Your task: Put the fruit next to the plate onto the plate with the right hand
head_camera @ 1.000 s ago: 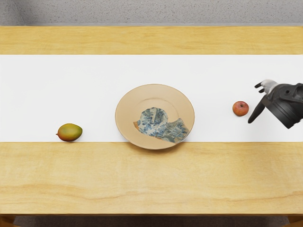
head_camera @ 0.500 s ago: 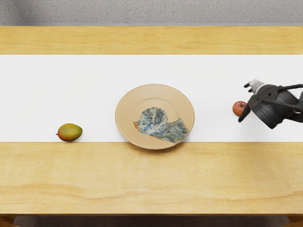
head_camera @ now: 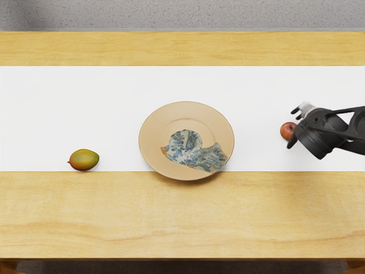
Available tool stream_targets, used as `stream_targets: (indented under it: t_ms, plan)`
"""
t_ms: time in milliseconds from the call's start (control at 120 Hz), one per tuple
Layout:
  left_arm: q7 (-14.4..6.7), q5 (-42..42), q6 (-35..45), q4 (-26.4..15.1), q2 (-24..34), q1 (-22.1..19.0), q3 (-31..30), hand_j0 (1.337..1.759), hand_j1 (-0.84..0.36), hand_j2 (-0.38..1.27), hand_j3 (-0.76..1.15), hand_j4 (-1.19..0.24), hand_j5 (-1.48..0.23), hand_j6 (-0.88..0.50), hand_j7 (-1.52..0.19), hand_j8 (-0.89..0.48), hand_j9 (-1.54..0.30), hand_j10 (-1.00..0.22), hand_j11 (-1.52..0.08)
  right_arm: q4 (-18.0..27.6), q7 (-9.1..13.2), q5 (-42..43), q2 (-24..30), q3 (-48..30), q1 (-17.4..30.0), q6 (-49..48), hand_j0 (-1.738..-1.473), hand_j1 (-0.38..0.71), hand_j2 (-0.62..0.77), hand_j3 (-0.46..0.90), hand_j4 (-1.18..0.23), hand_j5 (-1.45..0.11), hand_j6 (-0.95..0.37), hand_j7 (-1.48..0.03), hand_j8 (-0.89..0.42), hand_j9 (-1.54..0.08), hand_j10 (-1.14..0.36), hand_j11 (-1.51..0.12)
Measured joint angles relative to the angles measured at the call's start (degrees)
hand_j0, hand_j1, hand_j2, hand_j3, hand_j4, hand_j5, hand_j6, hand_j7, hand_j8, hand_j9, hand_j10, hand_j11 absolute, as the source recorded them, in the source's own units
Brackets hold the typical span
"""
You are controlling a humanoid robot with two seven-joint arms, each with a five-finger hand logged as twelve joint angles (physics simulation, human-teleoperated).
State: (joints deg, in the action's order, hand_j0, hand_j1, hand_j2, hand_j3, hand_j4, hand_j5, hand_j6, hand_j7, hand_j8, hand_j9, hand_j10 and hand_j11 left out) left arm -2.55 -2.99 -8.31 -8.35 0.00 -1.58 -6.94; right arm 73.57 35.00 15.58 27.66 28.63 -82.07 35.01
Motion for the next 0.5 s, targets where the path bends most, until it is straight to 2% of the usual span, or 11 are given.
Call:
stream_targets:
  t_ms: [500]
  plan:
    - [0.00,0.00,-0.02,0.00,0.00,-0.03,0.00,1.658,0.35,0.00,0.00,0.00,0.00,0.00,0.00,0.00,0.00,0.00,0.00,-1.26,0.00,0.04,-0.86,0.04,0.68,0.00,-1.658,-0.01,-0.06,0.00,-0.28,-0.37,-0.29,-0.37,-0.29,-0.37,-0.29,-0.37]
